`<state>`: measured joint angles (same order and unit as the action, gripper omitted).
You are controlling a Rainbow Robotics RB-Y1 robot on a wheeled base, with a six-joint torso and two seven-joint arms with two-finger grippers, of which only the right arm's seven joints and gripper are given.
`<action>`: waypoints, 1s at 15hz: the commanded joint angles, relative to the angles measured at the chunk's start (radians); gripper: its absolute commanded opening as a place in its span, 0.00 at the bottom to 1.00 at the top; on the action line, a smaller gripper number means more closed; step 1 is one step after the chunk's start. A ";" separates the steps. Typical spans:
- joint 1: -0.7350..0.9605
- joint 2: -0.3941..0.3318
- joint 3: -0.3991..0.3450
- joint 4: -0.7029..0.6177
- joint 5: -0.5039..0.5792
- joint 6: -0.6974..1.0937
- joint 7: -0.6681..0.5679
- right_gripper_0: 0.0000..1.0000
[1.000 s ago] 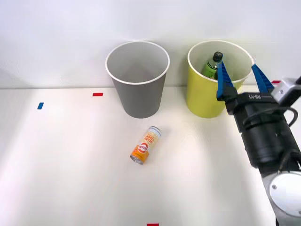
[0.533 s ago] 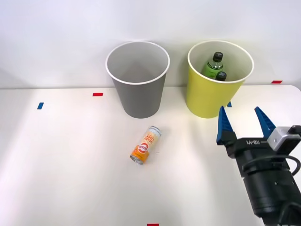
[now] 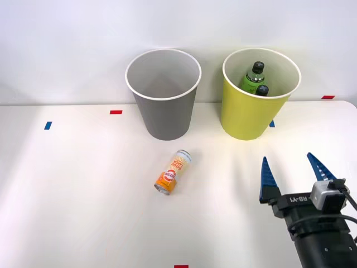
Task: Put cans in the gray bin, plastic bottles in the light green bin
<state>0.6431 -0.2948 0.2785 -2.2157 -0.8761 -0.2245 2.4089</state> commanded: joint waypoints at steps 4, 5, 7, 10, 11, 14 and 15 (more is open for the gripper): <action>0.064 0.138 -0.082 0.128 0.543 -0.003 -0.436 0.88; 0.067 0.155 -0.084 0.145 0.597 -0.007 -0.505 0.88; 0.082 0.166 -0.087 0.166 0.710 -0.033 -0.660 0.88; 0.102 0.151 -0.076 0.199 0.827 -0.082 -0.858 0.88; 0.102 0.138 -0.067 0.209 0.839 -0.099 -0.912 0.88; 0.090 0.082 -0.019 0.249 0.864 -0.174 -1.028 0.88; 0.084 0.059 -0.004 0.252 0.871 -0.176 -1.030 0.88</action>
<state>0.7344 -0.2149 0.2589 -1.9703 -0.0142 -0.3946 1.3854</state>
